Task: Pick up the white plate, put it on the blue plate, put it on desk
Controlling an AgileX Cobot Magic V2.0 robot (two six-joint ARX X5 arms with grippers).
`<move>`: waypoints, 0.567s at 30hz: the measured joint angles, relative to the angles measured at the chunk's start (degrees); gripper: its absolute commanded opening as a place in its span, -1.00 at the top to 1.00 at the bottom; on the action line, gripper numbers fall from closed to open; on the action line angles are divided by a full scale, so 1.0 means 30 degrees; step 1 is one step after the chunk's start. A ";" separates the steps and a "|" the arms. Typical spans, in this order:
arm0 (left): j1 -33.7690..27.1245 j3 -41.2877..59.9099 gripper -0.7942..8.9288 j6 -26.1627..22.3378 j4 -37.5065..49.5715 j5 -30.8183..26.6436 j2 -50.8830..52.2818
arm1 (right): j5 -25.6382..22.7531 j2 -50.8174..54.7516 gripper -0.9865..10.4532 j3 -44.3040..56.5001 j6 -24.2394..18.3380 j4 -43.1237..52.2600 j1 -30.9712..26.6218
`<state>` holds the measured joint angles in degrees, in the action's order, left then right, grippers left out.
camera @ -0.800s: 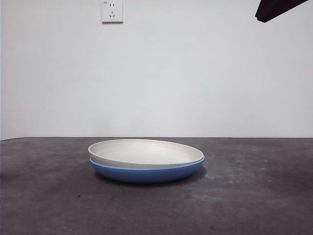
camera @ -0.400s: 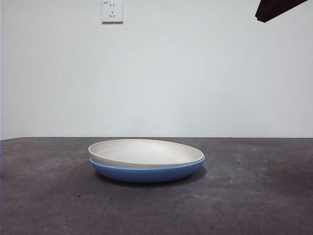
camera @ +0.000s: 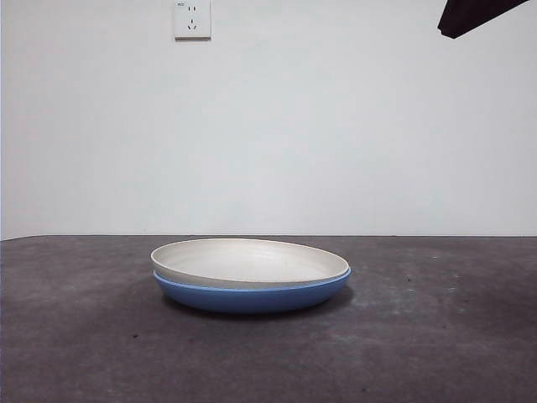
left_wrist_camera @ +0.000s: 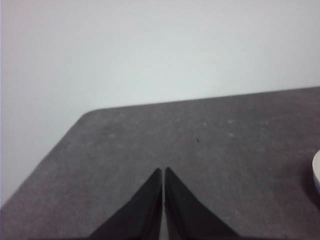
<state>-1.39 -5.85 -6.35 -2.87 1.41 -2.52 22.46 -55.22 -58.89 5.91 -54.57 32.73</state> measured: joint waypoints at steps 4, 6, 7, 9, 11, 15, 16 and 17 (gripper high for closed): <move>0.0000 0.0794 0.82 0.0328 0.0015 0.0007 0.0459 | -0.0007 0.0000 0.81 0.0000 0.0000 0.0000 0.0000; 0.0000 0.1122 0.82 0.0481 -0.0175 0.0000 0.0656 | 0.0000 0.0000 0.81 0.0000 0.0000 0.0000 0.0000; 0.0000 0.1246 0.82 0.0532 -0.0350 0.0000 0.0729 | -0.0007 0.0000 0.81 0.0000 -0.0007 0.0000 0.0000; 0.0000 0.1319 0.82 0.0619 -0.0678 0.0000 0.0736 | -0.0007 0.0000 0.81 0.0000 -0.0007 0.0000 0.0000; 0.0000 0.1326 0.82 0.0685 -0.0772 0.0000 0.0758 | -0.0007 0.0000 0.81 0.0000 -0.0007 0.0022 0.0000; 0.0000 0.1326 0.82 0.0860 -0.1953 0.0000 0.0758 | 0.0000 0.0000 0.81 0.0000 -0.0029 0.0291 0.0000; 0.0000 0.1326 0.82 0.0874 -0.2186 0.0000 0.0758 | -0.0007 0.0000 0.81 0.0000 -0.0029 0.0393 0.0000; 0.0000 0.1326 0.82 0.0874 -0.2412 0.0000 0.0758 | -0.0007 0.0000 0.81 0.0000 -0.0029 0.0495 0.0000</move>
<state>-1.39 -1.87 -3.73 -10.11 1.41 -0.25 22.44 -55.22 -58.89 5.82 -53.08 32.73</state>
